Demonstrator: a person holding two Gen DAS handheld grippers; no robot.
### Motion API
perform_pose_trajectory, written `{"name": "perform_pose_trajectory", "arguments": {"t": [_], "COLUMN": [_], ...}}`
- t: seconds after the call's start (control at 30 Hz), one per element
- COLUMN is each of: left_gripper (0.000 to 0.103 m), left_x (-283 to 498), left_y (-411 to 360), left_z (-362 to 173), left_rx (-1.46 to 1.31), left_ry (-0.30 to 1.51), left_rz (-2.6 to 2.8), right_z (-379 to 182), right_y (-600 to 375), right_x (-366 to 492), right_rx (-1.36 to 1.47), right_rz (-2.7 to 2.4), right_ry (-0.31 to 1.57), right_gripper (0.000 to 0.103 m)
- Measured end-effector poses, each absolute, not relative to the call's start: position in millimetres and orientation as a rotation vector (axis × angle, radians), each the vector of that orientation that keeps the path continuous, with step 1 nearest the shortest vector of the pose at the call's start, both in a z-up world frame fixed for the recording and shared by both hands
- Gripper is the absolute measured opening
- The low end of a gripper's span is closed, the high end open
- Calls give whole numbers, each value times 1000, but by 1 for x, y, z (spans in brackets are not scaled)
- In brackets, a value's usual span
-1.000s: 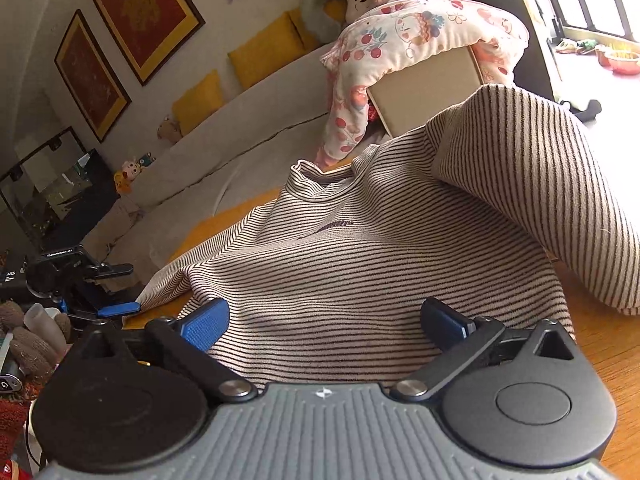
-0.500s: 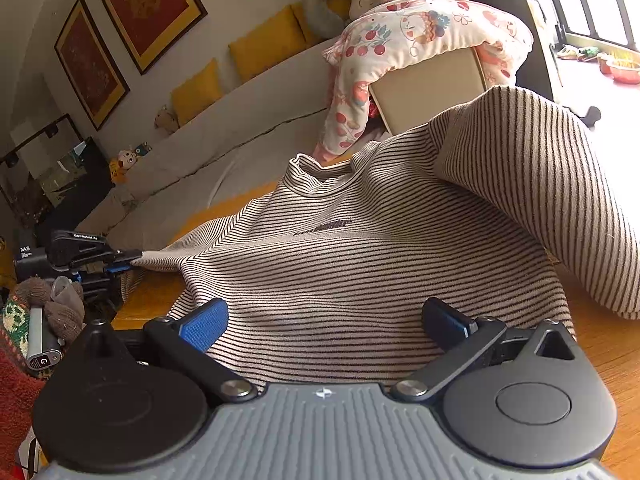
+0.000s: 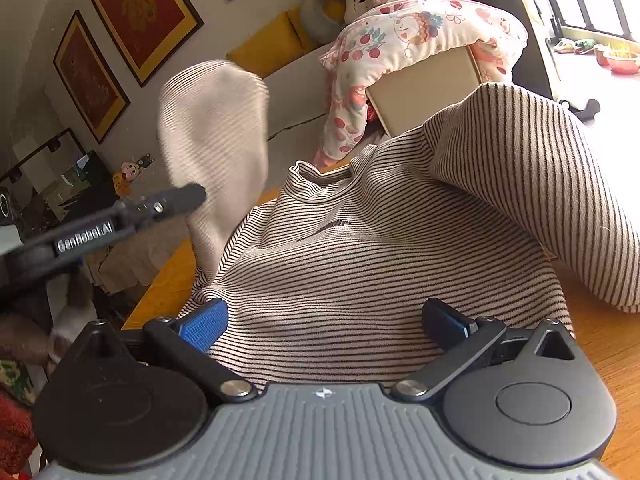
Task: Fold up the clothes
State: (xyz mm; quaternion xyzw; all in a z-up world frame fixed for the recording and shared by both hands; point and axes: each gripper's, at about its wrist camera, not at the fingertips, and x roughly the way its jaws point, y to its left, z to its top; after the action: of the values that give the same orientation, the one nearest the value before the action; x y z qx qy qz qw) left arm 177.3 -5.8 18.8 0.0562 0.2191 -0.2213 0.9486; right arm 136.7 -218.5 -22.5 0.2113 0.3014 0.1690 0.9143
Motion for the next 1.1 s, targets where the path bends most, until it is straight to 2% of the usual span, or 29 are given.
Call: {"name": "perform_pose_trajectory", "arguments": {"t": [0.03, 0.07, 0.1, 0.13, 0.2, 0.47, 0.63, 0.77, 0.9, 0.93, 0.97, 1.03, 1.1], "left_gripper": [28, 52, 67, 71, 85, 91, 96, 99, 101, 101, 101, 103, 103], "left_x": [175, 173, 170, 167, 165, 148, 133, 121, 120, 120, 122, 127, 134], "left_y": [-12, -15, -16, -13, -7, 33, 76, 92, 90, 88, 84, 80, 79], "left_z": [9, 0, -7, -15, -27, -34, -34, -32, -23, -21, -19, -18, -17], "left_rx": [122, 119, 112, 103, 109, 162, 70, 23, 35, 50, 83, 139, 179], "left_ry": [479, 503, 515, 524, 554, 595, 648, 640, 614, 606, 593, 580, 577], "left_rz": [-479, -498, -508, -504, -471, -372, -308, -286, -302, -306, -300, -283, -263], "right_z": [-22, -22, -22, -23, -23, -27, -10, 39, 55, 50, 43, 32, 37], "right_y": [-219, -219, -219, -220, -221, -194, -146, -125, -132, -134, -133, -128, -109], "right_x": [137, 137, 137, 137, 139, 146, 152, 150, 191, 203, 212, 226, 229], "right_rx": [436, 437, 439, 446, 462, 552, 379, 42, -52, -43, -31, -36, -107], "right_rz": [348, 348, 343, 338, 342, 425, 501, 346, 207, 211, 226, 259, 305], "right_ry": [621, 621, 622, 622, 622, 639, 662, 456, 507, 564, 625, 714, 698], "right_gripper": [103, 103, 103, 103, 103, 103, 102, 82, 62, 49, 26, 9, 5]}}
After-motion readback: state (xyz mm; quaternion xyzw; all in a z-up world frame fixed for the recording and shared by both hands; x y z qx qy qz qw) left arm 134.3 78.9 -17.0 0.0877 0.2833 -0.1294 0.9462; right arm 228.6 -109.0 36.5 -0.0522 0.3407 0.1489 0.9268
